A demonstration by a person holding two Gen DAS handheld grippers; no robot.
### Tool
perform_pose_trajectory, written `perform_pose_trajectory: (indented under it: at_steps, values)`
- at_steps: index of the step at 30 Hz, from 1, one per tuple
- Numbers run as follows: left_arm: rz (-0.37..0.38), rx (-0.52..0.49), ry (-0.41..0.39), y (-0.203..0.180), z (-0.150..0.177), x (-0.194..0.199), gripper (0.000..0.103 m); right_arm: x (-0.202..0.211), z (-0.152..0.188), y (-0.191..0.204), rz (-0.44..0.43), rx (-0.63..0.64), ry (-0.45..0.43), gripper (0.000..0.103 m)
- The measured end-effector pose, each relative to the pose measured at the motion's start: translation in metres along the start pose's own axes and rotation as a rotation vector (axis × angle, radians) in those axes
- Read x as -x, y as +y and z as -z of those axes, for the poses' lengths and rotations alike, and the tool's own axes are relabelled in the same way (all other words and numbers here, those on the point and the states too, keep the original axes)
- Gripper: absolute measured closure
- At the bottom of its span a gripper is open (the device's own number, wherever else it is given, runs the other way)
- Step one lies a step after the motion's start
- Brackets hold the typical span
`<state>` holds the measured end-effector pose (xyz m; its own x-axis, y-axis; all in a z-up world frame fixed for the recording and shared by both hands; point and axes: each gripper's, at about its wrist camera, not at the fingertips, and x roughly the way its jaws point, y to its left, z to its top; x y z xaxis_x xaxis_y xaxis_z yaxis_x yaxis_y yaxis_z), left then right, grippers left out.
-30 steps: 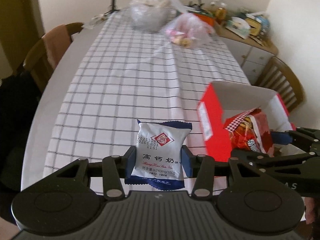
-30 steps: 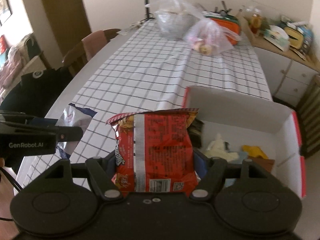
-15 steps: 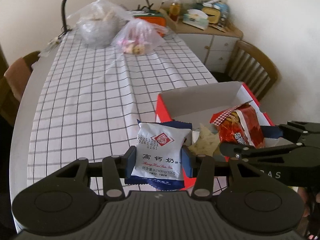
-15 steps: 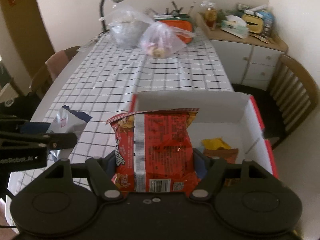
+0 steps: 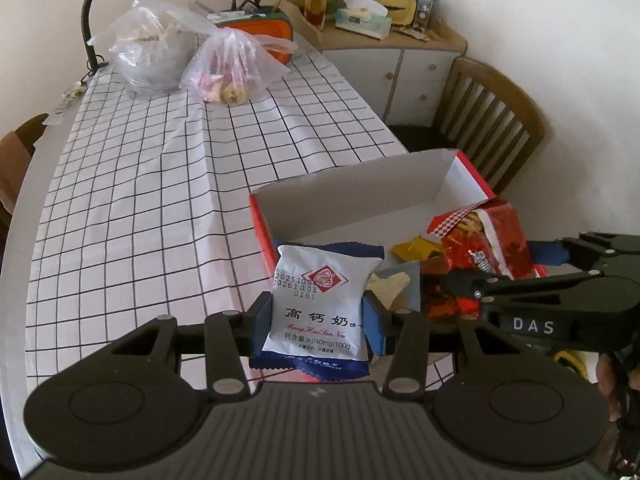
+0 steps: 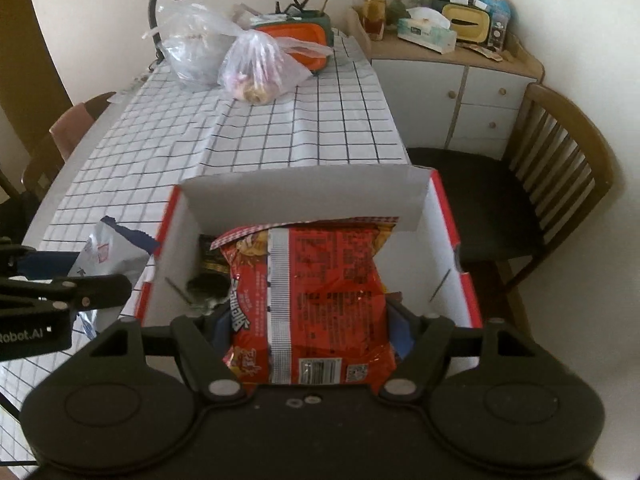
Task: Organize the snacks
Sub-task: 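Carry the red chip bag and white packet over the red box, then lower both snacks into the box and open both tools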
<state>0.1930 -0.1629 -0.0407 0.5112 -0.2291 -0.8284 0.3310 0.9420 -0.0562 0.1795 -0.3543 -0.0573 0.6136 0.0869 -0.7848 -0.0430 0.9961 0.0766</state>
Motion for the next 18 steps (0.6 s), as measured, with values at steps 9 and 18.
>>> perform_pose_trajectory:
  at_steps: [9,18]
  values:
    - [-0.043,0.034,0.063,-0.028,-0.017,-0.044,0.057,-0.041,-0.017,-0.033,0.007,0.048,0.044,0.03]
    - [-0.094,0.064,0.098,-0.037,-0.026,-0.081,0.057,-0.084,-0.025,-0.04,-0.009,0.106,0.118,0.03]
